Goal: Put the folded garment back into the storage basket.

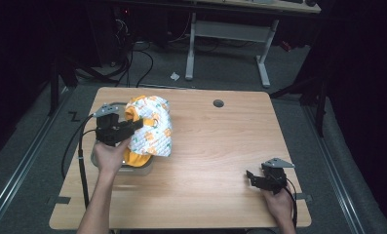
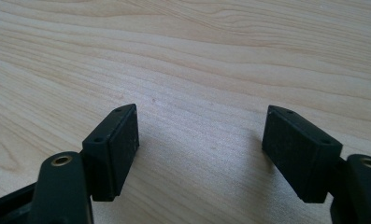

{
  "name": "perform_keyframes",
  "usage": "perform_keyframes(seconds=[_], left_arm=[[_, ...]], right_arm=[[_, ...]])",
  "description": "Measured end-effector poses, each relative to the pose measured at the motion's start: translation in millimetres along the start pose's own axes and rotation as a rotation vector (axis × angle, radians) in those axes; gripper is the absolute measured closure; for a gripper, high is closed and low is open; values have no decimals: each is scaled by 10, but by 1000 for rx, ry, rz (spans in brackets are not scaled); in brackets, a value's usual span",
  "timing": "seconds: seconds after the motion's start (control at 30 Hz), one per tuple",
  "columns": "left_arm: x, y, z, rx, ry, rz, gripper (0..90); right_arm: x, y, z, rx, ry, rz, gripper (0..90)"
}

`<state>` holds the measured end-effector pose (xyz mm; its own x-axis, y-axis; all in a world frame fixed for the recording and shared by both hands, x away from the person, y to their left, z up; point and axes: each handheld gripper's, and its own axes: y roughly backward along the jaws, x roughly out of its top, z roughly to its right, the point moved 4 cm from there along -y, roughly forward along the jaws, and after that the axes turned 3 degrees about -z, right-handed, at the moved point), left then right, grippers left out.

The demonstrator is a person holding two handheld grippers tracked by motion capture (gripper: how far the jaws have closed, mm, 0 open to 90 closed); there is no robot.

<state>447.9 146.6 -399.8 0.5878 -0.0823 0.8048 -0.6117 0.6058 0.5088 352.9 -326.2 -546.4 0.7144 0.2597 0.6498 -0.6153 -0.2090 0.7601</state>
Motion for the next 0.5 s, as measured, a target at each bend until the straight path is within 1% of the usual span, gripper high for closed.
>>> perform_keyframes(seconds=[0.07, 0.17, 0.3, 0.37, 0.4, 0.43, 0.47, 0.5], left_arm=[[-8, 18, -29, 3, 7, -1, 761], [-17, 39, -63, 13, 2, -7, 761], [-29, 61, -124, 24, 14, -10, 761], [-34, 75, -155, 34, 12, -10, 761], [-37, 82, -171, 40, 12, -13, 761], [-44, 96, -204, 59, 11, -17, 761], [-44, 96, -204, 59, 11, -17, 761], [-53, 110, -247, 76, 13, -20, 761]], right_arm=[[0, 0, 0, 0, 0, 0, 274], [0, 0, 1, 0, 1, 0, 274], [0, 0, 1, 0, 1, 0, 275], [0, 0, 0, 0, 0, 0, 274], [0, 0, 0, 0, 0, 0, 274], [0, 0, 1, 0, 1, -1, 275], [0, 0, 0, 0, 0, 0, 274], [0, 0, 0, 0, 0, 0, 274]])
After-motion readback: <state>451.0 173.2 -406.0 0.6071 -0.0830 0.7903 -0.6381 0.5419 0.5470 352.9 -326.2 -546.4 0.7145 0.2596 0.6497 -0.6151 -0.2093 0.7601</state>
